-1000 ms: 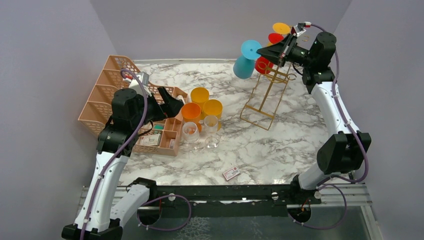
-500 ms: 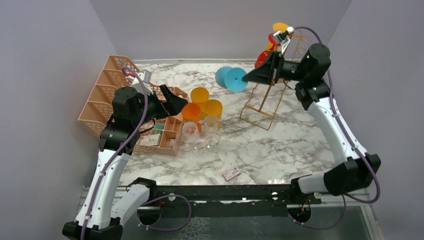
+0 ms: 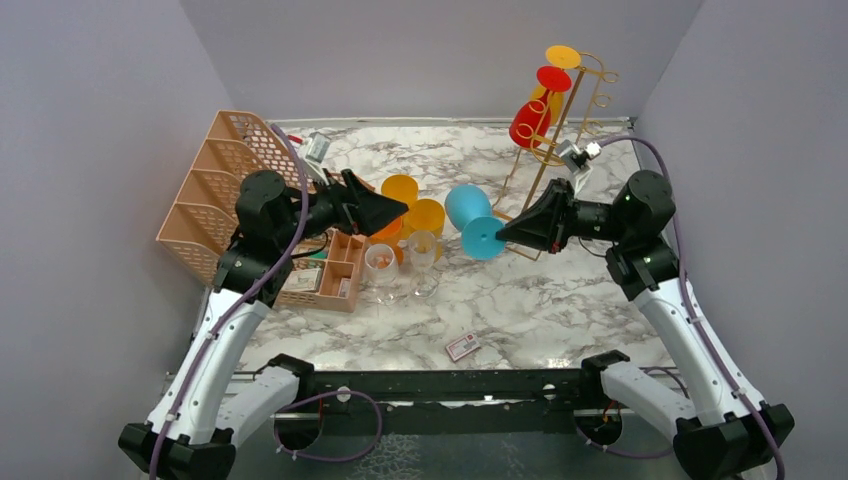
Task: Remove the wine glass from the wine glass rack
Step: Place the wine glass at the center of the board.
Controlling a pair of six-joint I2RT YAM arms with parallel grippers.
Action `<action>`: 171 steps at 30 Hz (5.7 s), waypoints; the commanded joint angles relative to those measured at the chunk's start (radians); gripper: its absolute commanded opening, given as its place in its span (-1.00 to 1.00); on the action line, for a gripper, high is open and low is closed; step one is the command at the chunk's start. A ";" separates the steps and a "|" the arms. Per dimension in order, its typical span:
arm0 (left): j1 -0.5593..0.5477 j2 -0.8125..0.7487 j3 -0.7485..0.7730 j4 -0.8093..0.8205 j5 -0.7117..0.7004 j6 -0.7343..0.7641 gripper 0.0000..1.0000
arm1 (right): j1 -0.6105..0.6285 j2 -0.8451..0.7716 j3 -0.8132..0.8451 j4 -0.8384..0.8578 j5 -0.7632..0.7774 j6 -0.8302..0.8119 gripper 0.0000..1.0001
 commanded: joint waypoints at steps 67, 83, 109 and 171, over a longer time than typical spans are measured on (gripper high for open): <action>-0.627 0.290 0.103 0.247 -0.124 0.135 -0.72 | 0.000 -0.165 -0.456 0.362 -0.029 0.161 -0.98; -0.598 0.256 0.215 -0.045 -0.369 0.274 0.38 | 0.002 -0.165 -0.591 0.595 -0.213 -0.200 -0.98; -0.267 0.346 0.087 0.263 0.261 -0.048 0.81 | 0.027 -0.152 -0.372 -0.437 -0.600 -1.444 -0.98; -0.425 0.271 0.125 -0.013 0.390 0.327 -1.00 | 0.027 -0.226 -0.352 -0.481 -0.054 -1.377 -0.17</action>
